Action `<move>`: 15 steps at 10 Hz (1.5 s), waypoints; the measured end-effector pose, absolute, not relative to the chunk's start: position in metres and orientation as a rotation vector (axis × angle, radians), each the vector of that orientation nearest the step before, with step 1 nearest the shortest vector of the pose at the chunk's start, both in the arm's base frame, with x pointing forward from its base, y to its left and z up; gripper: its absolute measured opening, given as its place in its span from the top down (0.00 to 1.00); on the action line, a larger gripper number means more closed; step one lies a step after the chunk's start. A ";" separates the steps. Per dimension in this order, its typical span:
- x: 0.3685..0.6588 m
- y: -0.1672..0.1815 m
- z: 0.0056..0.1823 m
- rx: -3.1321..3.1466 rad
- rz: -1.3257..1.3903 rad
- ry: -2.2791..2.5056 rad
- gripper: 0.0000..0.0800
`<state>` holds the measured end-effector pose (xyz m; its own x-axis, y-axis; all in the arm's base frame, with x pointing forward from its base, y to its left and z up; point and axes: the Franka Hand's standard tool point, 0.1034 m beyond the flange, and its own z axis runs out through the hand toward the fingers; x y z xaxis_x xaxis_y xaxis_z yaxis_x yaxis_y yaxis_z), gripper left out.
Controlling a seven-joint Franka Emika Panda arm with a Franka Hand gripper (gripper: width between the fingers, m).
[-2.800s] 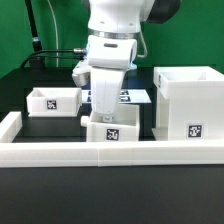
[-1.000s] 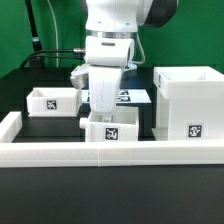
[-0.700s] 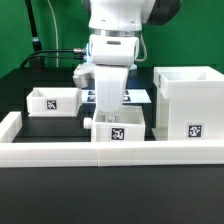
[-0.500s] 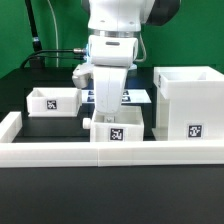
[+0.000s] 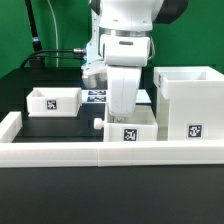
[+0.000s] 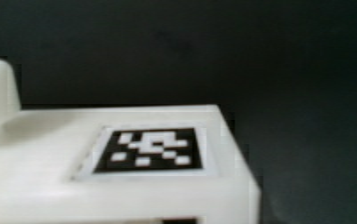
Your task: Assemble drawer
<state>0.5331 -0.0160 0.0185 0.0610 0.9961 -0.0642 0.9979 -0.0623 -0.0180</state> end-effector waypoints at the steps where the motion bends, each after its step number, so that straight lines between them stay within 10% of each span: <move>1: 0.533 -0.016 0.018 2.264 -0.093 2.132 0.95; 15: 0.537 0.001 0.014 2.259 -0.090 2.162 0.95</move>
Offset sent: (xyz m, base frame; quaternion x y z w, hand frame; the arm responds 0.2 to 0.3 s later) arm 0.0050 0.0128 -0.0050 0.0224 0.0209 -0.1203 0.9923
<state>0.5374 0.0008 0.0144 0.0430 0.9978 -0.0513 0.9986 -0.0445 -0.0298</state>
